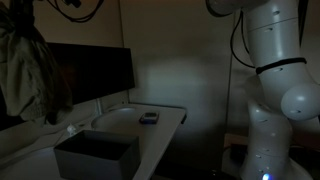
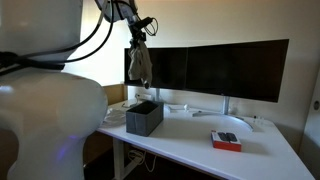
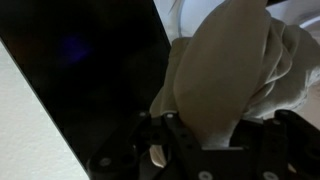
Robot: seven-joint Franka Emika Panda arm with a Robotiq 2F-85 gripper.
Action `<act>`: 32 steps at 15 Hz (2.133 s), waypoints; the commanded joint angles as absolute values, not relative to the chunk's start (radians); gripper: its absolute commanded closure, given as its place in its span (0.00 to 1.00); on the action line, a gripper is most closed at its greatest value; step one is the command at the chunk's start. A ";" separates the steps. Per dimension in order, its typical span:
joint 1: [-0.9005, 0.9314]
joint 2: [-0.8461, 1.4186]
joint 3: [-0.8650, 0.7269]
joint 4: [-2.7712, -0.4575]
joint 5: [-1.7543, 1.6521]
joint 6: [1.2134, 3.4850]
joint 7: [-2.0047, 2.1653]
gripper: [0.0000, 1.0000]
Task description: Remove the clothes from the gray box
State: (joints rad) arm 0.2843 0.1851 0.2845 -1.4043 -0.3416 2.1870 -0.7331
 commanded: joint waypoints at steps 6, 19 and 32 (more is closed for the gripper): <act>0.287 0.195 0.410 -1.434 -0.038 2.109 -1.066 0.97; 0.331 0.240 0.398 -1.526 -0.023 2.092 -1.102 0.64; 0.328 0.221 0.339 -1.510 -0.068 2.080 -1.064 0.00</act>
State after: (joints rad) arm 0.3269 0.2537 0.3616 -1.4974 -0.0207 2.0896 -1.0966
